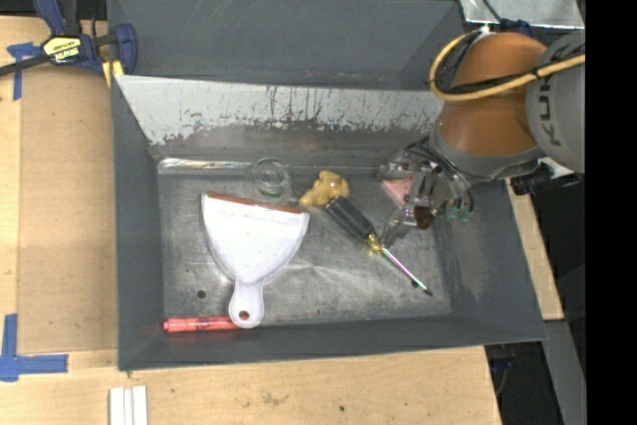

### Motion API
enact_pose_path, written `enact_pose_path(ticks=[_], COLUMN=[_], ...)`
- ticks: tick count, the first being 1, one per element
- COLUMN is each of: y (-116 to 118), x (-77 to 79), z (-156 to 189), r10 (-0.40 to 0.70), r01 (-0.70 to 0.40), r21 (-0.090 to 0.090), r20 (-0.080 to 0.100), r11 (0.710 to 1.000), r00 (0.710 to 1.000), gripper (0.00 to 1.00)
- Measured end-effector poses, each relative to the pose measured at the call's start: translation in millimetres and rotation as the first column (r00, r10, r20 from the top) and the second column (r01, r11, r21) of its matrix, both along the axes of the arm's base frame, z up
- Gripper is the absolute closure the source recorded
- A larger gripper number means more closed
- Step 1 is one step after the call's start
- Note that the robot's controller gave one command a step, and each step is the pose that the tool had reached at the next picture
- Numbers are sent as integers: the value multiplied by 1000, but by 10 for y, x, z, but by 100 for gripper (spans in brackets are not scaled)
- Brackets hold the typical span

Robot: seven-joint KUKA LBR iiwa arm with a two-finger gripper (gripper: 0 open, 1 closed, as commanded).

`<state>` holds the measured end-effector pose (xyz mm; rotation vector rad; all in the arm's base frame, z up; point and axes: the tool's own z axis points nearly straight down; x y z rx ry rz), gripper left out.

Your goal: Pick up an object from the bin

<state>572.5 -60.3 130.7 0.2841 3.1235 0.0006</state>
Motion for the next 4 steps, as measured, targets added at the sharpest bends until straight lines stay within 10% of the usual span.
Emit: enact_pose_path(ticks=[1,2,4], y=[18,113,113], x=[46,-6,-5], z=[-242,-560,-560], r10=[-19,-322,-322], r01=[19,322,322], r21=[-1,1,1], r20=[4,-5,-5], r11=[1000,947,947], r00=[1000,947,947], gripper=[0,100,100])
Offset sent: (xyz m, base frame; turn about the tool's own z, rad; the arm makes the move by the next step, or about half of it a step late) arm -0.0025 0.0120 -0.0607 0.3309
